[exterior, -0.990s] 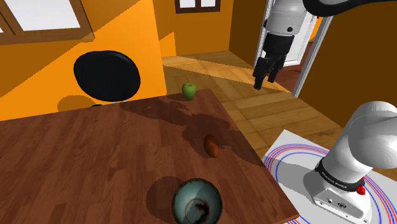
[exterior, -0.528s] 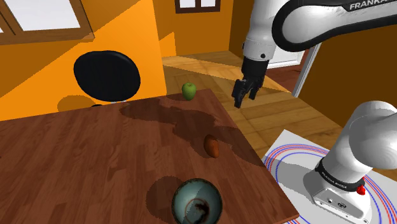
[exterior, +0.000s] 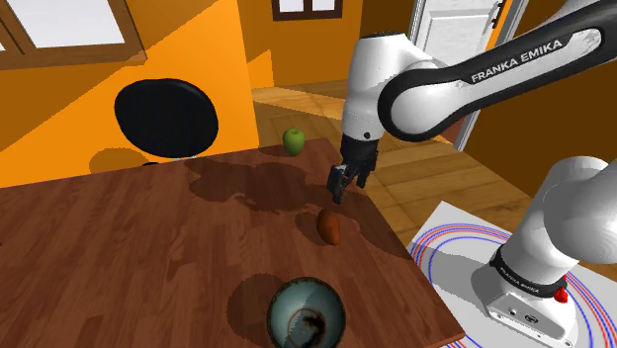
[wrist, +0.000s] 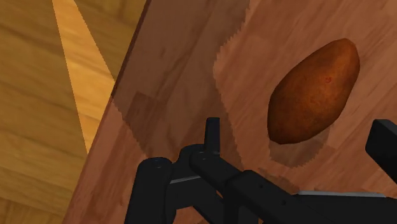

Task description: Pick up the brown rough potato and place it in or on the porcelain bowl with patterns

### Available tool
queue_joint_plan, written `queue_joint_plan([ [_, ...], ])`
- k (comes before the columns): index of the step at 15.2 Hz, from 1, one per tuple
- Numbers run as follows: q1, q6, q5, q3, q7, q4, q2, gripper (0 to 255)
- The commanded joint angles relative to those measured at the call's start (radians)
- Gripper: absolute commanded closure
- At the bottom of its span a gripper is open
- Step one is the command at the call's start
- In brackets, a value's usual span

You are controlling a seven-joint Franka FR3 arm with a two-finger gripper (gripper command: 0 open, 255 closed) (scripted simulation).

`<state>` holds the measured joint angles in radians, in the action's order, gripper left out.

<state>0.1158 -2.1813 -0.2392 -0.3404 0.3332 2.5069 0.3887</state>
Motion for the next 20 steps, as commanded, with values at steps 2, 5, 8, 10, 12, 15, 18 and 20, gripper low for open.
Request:
queue_joint_plan([
  [2,0.001,-0.088,0.014,-0.043,0.038,-0.026,-0.108,0],
  [5,0.003,-0.155,0.04,-0.076,0.078,-0.052,-0.199,0],
  [8,0.002,-0.2,0.048,-0.083,0.086,-0.037,-0.23,0],
  [10,0.001,-0.231,0.055,-0.087,0.091,-0.029,-0.253,0],
  [12,0.0,-0.27,0.066,-0.092,0.1,-0.019,-0.284,0],
  [15,0.0,-0.27,0.066,-0.092,0.1,-0.019,-0.284,0],
  [18,0.0,-0.27,0.066,-0.092,0.1,-0.019,-0.284,0],
  [20,0.0,-0.27,0.066,-0.092,0.1,-0.019,-0.283,0],
])
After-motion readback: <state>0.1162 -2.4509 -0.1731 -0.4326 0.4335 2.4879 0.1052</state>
